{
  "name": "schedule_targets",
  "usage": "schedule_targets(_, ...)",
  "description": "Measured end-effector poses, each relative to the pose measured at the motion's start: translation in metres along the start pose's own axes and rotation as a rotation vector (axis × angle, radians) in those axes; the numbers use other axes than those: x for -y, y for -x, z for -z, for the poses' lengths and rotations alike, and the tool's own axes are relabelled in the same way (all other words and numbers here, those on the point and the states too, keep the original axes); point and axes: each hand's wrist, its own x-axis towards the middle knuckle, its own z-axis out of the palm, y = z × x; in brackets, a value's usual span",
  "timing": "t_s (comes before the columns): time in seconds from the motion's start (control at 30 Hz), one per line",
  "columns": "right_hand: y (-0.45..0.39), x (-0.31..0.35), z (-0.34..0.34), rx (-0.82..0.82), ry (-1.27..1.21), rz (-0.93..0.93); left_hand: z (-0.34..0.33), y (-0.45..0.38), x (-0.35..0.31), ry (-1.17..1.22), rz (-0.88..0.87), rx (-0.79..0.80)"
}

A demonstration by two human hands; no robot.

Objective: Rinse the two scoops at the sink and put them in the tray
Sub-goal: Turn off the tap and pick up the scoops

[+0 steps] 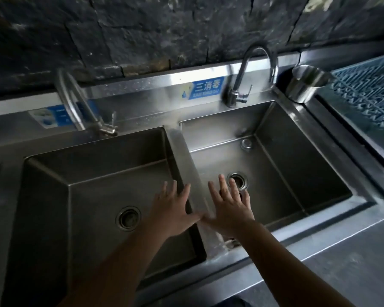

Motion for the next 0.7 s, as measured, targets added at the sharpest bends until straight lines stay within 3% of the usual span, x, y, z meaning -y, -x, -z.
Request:
schedule_targets(0.2,-0.009,-0.088,-0.007,0.106,-0.055,-0.148,-0.036,-0.058,-0.085,-0.033,-0.102,0.131)
schedule_targets(0.33,-0.029,-0.132,-0.026,0.231,-0.152,-0.227,-0.069,-0.100,-0.123,0.099,-0.108,0.238)
schedule_targets(0.5,-0.070,-0.165,-0.067,0.323,-0.366,-0.338,-0.119,-0.153,-0.147,0.462,0.100,0.415)
schedule_targets(0.63,-0.110,-0.176,-0.102,0.430,-0.574,-0.411,-0.160,-0.186,-0.141,0.454,0.326,0.370)
schedule_targets(0.7,-0.127,-0.185,-0.121,0.483,-0.737,-0.540,-0.182,-0.201,-0.135,0.370,0.392,0.347)
